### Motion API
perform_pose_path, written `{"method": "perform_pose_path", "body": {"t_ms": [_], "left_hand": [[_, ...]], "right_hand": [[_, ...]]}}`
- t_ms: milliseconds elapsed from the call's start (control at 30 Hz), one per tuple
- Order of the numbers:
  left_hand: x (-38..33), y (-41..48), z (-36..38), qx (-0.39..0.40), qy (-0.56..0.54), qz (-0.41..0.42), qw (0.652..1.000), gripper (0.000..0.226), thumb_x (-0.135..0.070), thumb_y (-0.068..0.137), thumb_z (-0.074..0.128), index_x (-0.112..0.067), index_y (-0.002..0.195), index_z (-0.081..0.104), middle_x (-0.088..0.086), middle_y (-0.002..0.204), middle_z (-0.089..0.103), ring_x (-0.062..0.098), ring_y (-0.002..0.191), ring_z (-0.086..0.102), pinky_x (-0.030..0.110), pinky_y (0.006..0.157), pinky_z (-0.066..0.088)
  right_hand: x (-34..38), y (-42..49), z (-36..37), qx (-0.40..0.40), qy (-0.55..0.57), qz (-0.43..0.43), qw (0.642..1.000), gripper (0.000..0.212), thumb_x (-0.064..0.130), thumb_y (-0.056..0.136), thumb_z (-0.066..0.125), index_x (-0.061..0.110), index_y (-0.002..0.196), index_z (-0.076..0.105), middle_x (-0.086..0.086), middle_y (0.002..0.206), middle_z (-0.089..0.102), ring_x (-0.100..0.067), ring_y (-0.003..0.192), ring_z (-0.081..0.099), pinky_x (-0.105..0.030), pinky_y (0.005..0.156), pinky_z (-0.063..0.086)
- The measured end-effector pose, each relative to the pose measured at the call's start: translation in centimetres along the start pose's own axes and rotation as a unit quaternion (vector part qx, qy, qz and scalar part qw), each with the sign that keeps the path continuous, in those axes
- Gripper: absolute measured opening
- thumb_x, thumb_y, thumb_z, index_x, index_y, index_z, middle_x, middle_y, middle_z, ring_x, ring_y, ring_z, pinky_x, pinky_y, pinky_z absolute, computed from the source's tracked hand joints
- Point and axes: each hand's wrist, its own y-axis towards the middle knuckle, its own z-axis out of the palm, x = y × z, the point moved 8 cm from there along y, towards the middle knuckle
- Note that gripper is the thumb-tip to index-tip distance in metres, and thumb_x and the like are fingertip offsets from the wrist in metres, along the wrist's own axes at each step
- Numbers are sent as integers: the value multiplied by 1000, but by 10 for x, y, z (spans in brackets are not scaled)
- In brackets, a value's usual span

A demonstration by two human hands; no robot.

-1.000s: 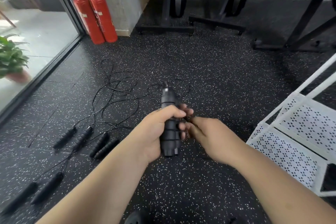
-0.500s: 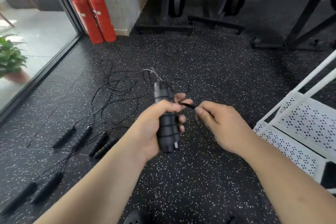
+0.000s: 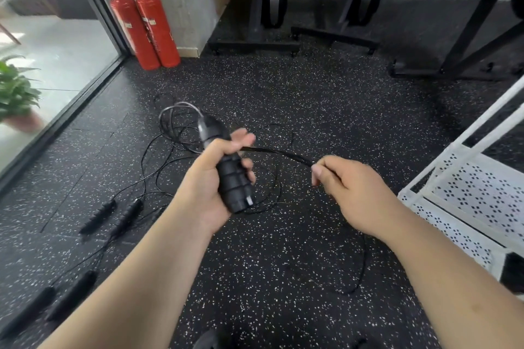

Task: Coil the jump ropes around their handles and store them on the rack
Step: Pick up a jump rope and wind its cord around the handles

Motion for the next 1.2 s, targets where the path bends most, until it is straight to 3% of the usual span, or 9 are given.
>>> {"method": "perform_pose_path", "body": {"t_ms": [133, 233, 333, 433, 567, 700, 833, 1033, 1200], "left_hand": [[46, -11, 26, 68, 77, -79, 992, 64, -14, 73, 76, -14, 137, 69, 7, 113, 74, 15, 72, 61, 31, 66, 56], [69, -15, 37, 89, 82, -102, 987, 63, -16, 74, 77, -12, 136, 71, 5, 97, 65, 13, 68, 58, 30, 65, 54], [67, -13, 36, 75, 55, -118, 989, 56, -14, 78, 76, -11, 135, 72, 5, 111, 70, 10, 67, 56, 27, 64, 53], [36, -6, 23, 28, 28, -70, 997, 61, -13, 81, 75, -9, 140, 65, 3, 135, 73, 10, 68, 56, 27, 62, 53], [12, -1, 5, -17, -20, -31, 999, 60, -13, 78, 74, -8, 138, 67, 4, 139, 71, 11, 69, 58, 28, 62, 55], [40, -10, 19, 31, 36, -86, 995, 61, -11, 77, 76, -14, 138, 69, 11, 125, 74, 14, 72, 62, 30, 64, 56], [71, -18, 36, 84, 74, -117, 987, 53, -14, 82, 70, -14, 135, 72, 3, 98, 65, 13, 69, 58, 30, 64, 54], [31, -5, 23, 31, 21, -55, 998, 53, -13, 83, 70, -7, 136, 68, 7, 127, 72, 10, 67, 55, 26, 60, 53], [20, -2, 13, 0, -12, -35, 999, 62, -13, 79, 71, -9, 140, 66, 2, 107, 71, 11, 67, 55, 26, 60, 54]], "right_hand": [[7, 1, 10, -17, -1, -6, 1000, 30, 42, 111, 47, 36, 85, 60, 2, 65, 63, -7, 52, 49, -34, 56, 42], [13, 1, 25, 4, -23, -11, 1000, 20, 35, 112, 50, 36, 100, 66, 9, 79, 69, -7, 67, 62, -36, 65, 47], [9, 1, 30, 37, -44, -8, 998, 22, 36, 112, 49, 35, 91, 58, 8, 75, 65, -9, 64, 59, -39, 62, 43], [0, 2, 22, 63, -30, 11, 997, 28, 45, 111, 47, 36, 93, 66, -2, 72, 66, -11, 53, 51, -40, 57, 44], [-3, 2, 10, 42, -11, 22, 999, 31, 50, 110, 42, 42, 94, 67, -7, 76, 68, -10, 50, 46, -39, 54, 45], [3, 3, 14, 14, 5, 9, 1000, 29, 43, 111, 48, 39, 88, 65, -1, 64, 62, -7, 48, 44, -40, 53, 41], [10, 4, 24, 23, -25, -1, 999, 25, 33, 111, 52, 40, 88, 59, 16, 68, 59, 0, 57, 52, -24, 56, 36], [1, 1, 17, 49, 7, 16, 999, 27, 45, 110, 50, 36, 92, 67, 5, 62, 59, -7, 47, 44, -30, 49, 35], [-2, 2, 7, 25, 26, 18, 999, 30, 49, 109, 46, 37, 92, 68, -9, 73, 67, -10, 49, 43, -35, 51, 40]]}}
